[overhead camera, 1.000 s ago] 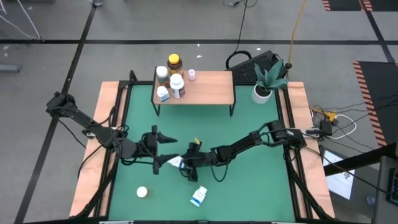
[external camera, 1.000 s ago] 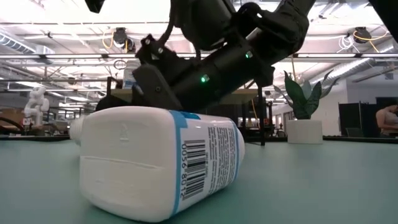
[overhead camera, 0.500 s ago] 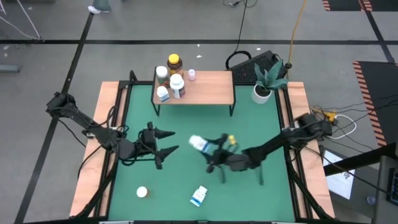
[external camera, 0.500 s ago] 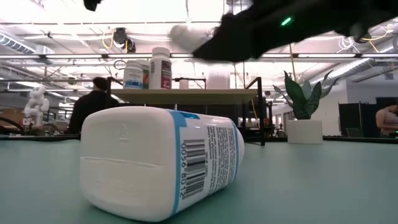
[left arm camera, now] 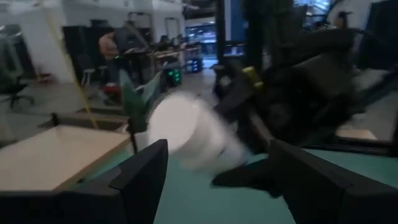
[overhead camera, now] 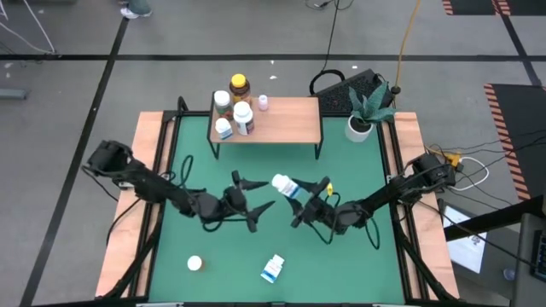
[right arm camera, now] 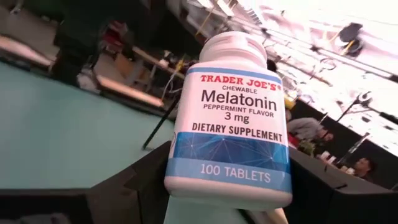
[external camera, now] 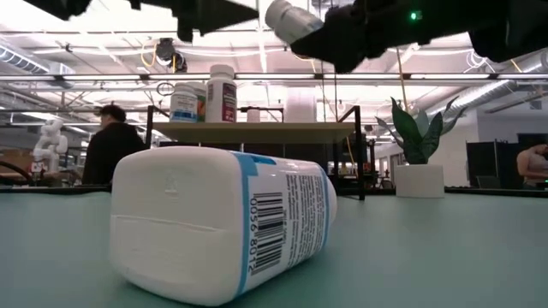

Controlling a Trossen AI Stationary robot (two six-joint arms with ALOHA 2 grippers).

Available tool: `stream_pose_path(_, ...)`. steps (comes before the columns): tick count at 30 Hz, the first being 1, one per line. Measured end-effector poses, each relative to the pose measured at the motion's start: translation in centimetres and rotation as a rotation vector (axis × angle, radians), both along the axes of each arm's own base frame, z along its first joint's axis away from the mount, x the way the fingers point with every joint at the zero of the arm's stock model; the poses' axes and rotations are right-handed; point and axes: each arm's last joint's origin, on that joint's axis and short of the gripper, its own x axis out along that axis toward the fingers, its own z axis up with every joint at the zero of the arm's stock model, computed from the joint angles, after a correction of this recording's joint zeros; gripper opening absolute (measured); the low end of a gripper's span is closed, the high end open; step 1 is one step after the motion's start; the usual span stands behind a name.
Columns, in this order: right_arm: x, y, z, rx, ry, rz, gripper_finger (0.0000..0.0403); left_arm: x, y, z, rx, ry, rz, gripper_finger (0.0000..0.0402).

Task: Pick and place medicine bottles onto shelf by color
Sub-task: Put the top white blue medicine bottle on the shelf

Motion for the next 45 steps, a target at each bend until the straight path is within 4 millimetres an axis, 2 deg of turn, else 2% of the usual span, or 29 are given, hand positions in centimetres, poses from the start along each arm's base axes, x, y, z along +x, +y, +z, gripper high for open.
stream_pose_path(3,-0.2,-0.1,0.8,-0.012,-0.049,-0.006,0.0232,0.4,0.7,-0.3,-0.055,-0.012,0.028,0.0283)
stream_pose_path(6,-0.3,0.1,1.0,-0.018,-0.065,0.002,0.0232,0.8,1.2,-0.6,-0.117,-0.031,-0.034,0.0287)
stream_pose_path(11,-0.2,0.6,0.9,-0.005,-0.08,0.087,0.023,2.0,1.9,-1.7,-0.21,-0.086,-0.101,0.0329)
stream_pose_path(15,-0.2,0.6,0.8,-0.007,-0.07,0.081,0.023,2.5,1.8,-2.3,-0.222,-0.114,-0.143,0.0367)
stream_pose_path(19,-0.2,0.6,0.8,-0.004,-0.07,0.094,0.023,2.9,2.0,-2.0,-0.241,-0.132,-0.138,0.0375)
stream_pose_path(22,-0.1,0.5,0.7,0.003,-0.066,0.095,0.0229,3.4,2.0,-1.2,-0.253,-0.15,-0.131,0.0353)
stream_pose_path(29,-0.1,0.5,0.5,0.018,-0.062,0.096,0.0233,4.7,1.7,-0.6,-0.258,-0.042,-0.107,0.0251)
stream_pose_path(33,-0.1,0.5,0.5,0.007,-0.053,0.084,0.0234,4.9,1.6,-0.5,-0.275,-0.028,-0.094,0.021)
stream_pose_path(41,0.0,0.4,0.5,-0.007,-0.047,0.09,0.0235,4.9,1.6,-0.6,-0.269,-0.01,-0.095,0.0211)
stream_pose_path(45,0.0,0.4,0.1,0.032,-0.043,0.099,0.0243,4.8,1.5,-0.8,-0.209,0.03,-0.092,0.0201)
